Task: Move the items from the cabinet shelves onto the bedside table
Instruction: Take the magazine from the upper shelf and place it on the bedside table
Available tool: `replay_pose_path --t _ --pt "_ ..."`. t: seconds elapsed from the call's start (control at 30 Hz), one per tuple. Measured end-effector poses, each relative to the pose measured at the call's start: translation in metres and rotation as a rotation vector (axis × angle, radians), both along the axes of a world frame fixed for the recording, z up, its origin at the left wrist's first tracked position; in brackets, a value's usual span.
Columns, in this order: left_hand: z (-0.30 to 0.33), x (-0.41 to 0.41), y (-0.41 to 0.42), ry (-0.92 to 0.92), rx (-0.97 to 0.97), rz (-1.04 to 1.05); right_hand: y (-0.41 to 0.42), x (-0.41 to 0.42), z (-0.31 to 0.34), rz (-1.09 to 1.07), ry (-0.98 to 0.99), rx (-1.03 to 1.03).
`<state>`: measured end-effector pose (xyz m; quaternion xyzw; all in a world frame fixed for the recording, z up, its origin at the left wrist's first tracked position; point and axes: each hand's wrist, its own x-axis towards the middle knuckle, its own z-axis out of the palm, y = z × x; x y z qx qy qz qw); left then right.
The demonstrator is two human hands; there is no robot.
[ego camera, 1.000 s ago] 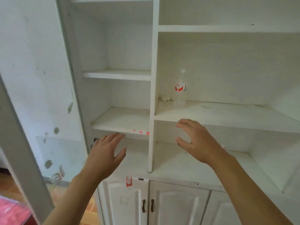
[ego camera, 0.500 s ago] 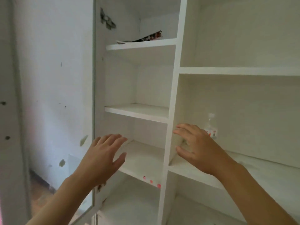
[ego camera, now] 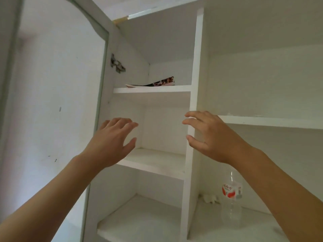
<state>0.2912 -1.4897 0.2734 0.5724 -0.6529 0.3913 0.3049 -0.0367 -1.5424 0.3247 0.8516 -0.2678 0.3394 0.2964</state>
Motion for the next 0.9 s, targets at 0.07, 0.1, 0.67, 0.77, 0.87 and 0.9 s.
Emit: replay_pose_path --t 0.07,0.1,0.67,0.77,0.87,0.9 --pt "0.019 0.008 -0.009 -0.020 -0.033 -0.017 -0.003 0.012 0.018 -0.010 0.005 -0.068" --pt "0.029 0.012 -0.013 -0.030 -0.052 -0.026 -0.004 0.018 0.028 -0.019 0.008 -0.098" --pt "0.159 0.059 -0.091 -0.163 -0.115 0.128 -0.067 0.113 0.153 -0.284 0.089 -0.150" --pt "0.164 0.067 -0.105 -0.168 -0.069 0.152 -0.078 0.116 0.160 -0.329 0.102 -0.115" --pt "0.163 0.074 -0.120 -0.173 -0.059 0.152 -0.086 0.123 0.163 -0.341 0.122 -0.083" --pt "0.163 0.074 -0.124 -0.175 -0.064 0.148 -0.088 0.124 0.165 -0.337 0.117 -0.070"
